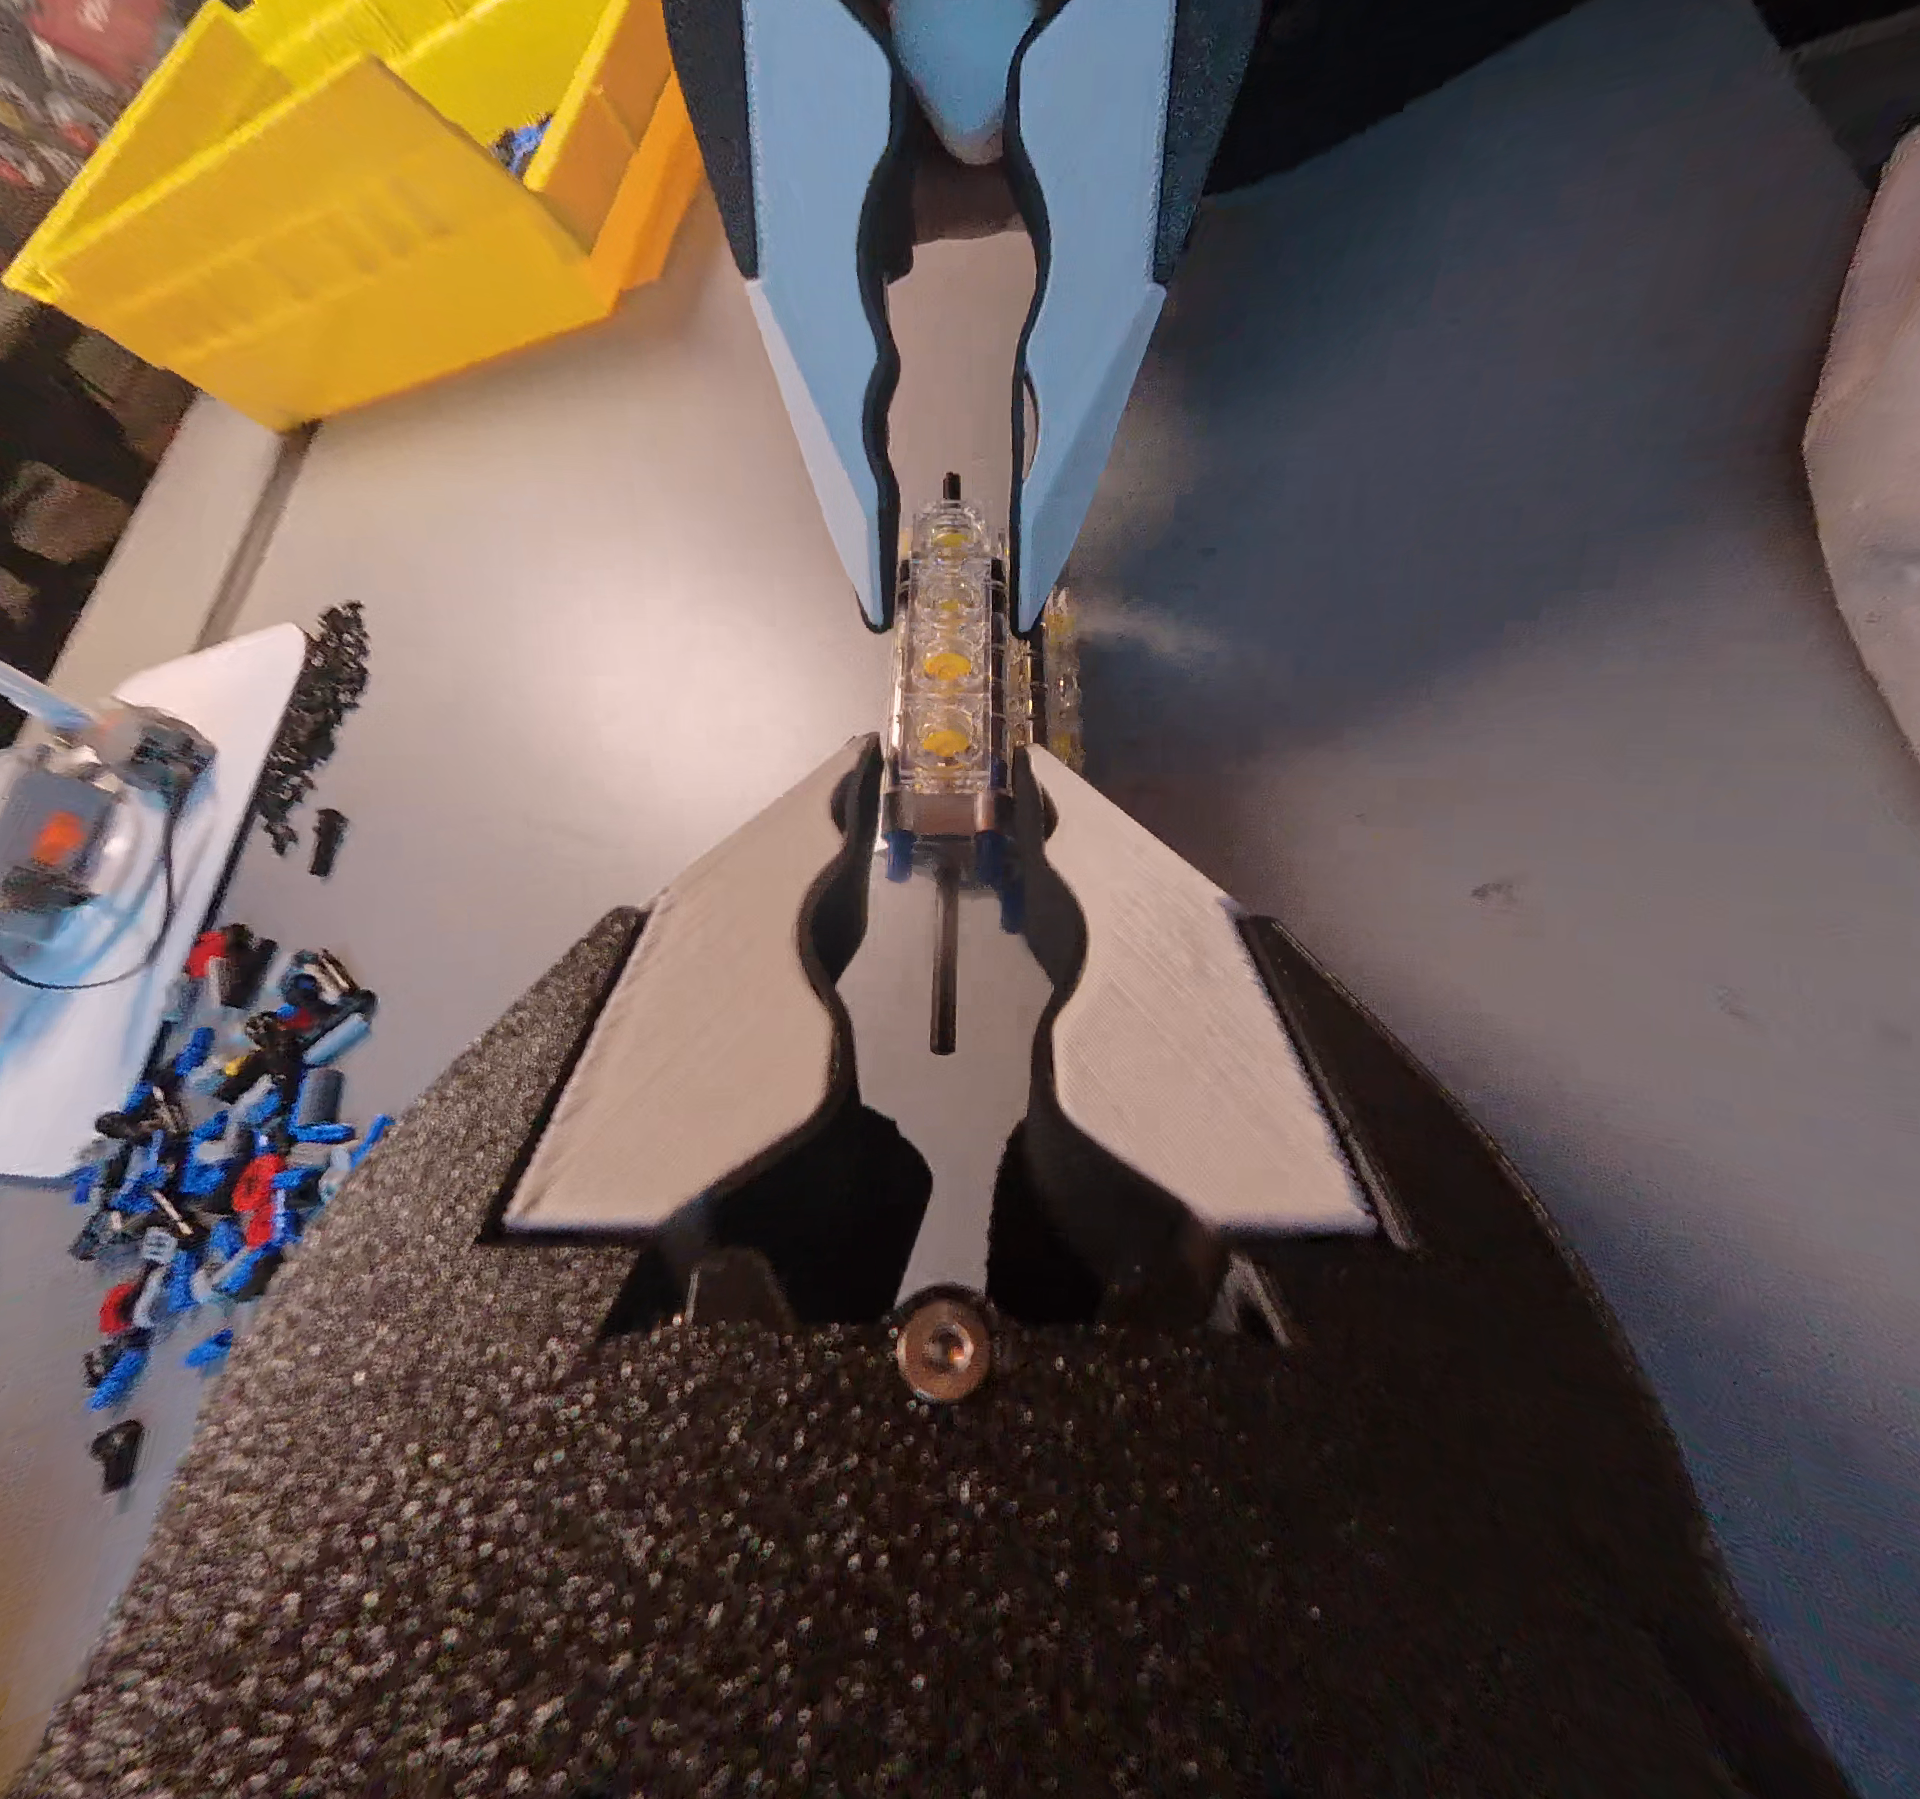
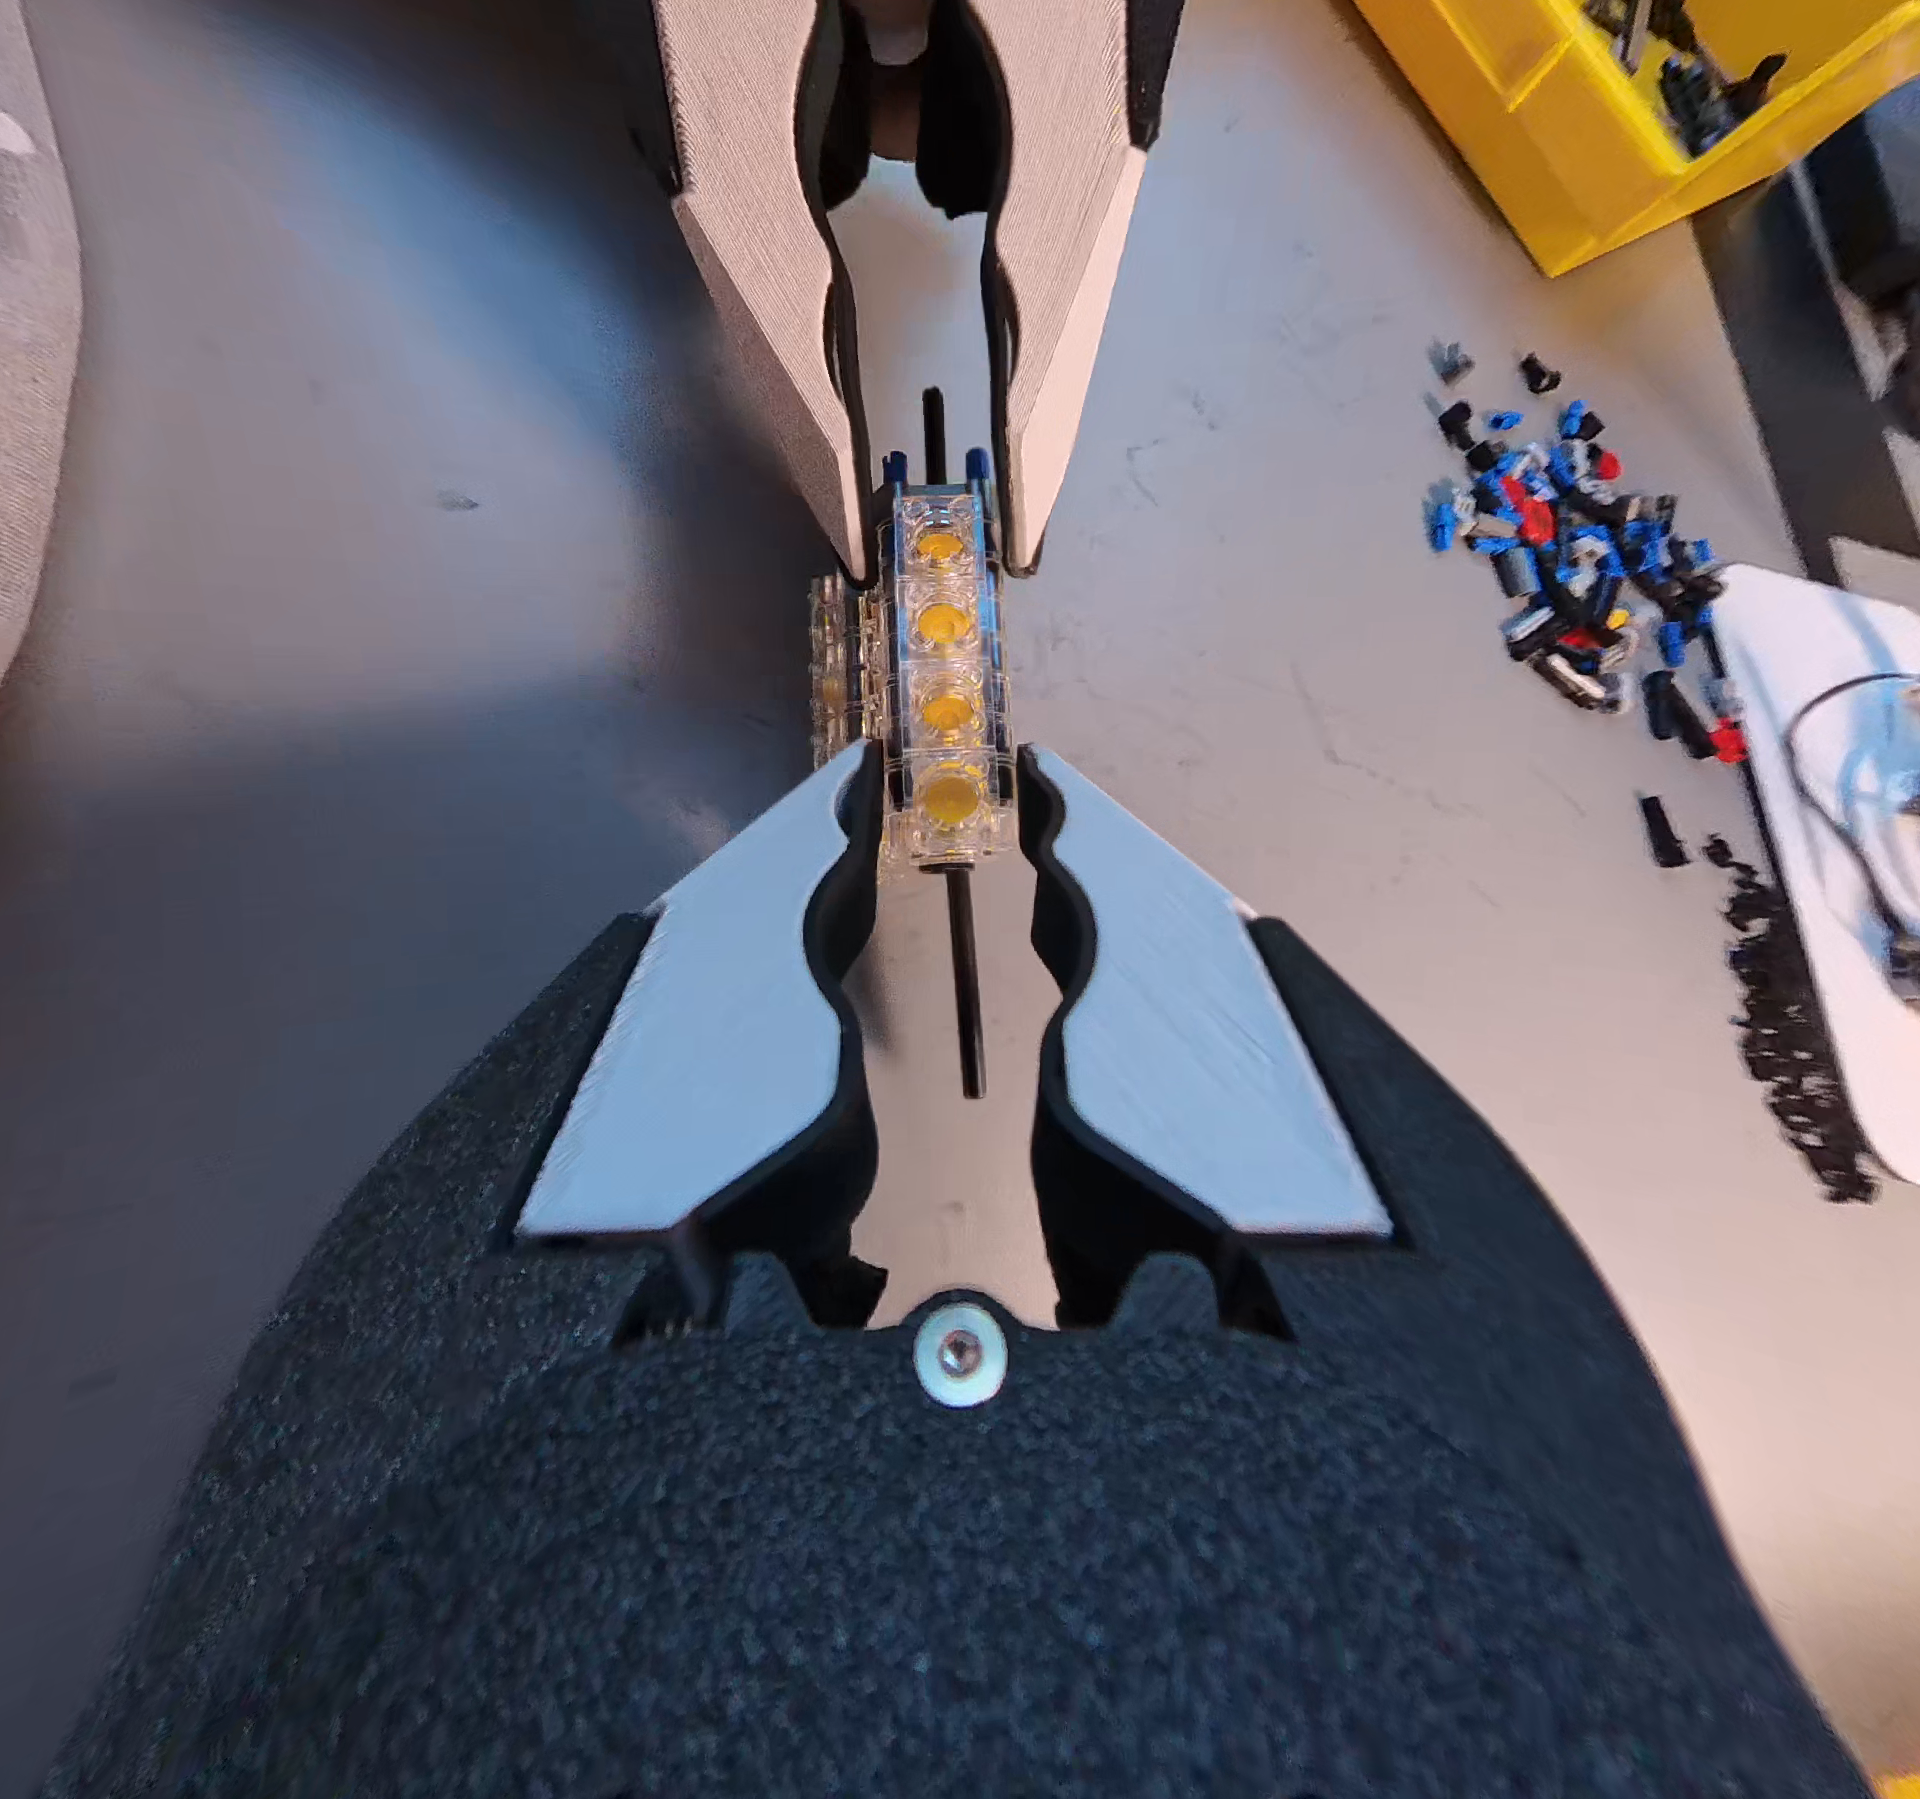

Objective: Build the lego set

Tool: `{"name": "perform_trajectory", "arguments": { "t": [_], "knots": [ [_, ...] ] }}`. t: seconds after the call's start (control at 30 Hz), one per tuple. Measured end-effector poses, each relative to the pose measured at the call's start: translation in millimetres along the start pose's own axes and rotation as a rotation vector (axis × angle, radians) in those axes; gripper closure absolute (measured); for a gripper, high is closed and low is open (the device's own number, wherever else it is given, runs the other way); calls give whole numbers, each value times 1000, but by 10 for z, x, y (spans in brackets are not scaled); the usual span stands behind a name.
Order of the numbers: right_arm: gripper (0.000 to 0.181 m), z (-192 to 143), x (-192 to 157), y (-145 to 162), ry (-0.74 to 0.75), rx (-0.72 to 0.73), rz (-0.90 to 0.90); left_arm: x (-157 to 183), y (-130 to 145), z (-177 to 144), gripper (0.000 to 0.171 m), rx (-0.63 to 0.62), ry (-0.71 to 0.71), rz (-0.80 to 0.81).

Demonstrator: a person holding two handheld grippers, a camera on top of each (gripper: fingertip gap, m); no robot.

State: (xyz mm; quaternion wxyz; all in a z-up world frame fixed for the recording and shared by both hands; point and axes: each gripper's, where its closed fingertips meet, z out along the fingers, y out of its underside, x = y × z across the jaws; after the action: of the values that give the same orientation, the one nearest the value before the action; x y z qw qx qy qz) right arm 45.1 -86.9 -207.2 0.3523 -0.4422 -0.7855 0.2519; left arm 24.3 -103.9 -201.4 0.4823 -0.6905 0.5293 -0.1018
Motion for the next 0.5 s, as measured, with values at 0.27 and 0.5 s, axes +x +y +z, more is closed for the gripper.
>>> {"name": "perform_trajectory", "arguments": {
  "t": [0.27,0.5],
  "knots": [
    [158,-44,-54,23,399,-82,-526,4,-55,-146,137,76,82,-129],
    [153,-69,-350,72,246,-33,-365,203,28,-62,138,11,155,-96]
  ]
}}
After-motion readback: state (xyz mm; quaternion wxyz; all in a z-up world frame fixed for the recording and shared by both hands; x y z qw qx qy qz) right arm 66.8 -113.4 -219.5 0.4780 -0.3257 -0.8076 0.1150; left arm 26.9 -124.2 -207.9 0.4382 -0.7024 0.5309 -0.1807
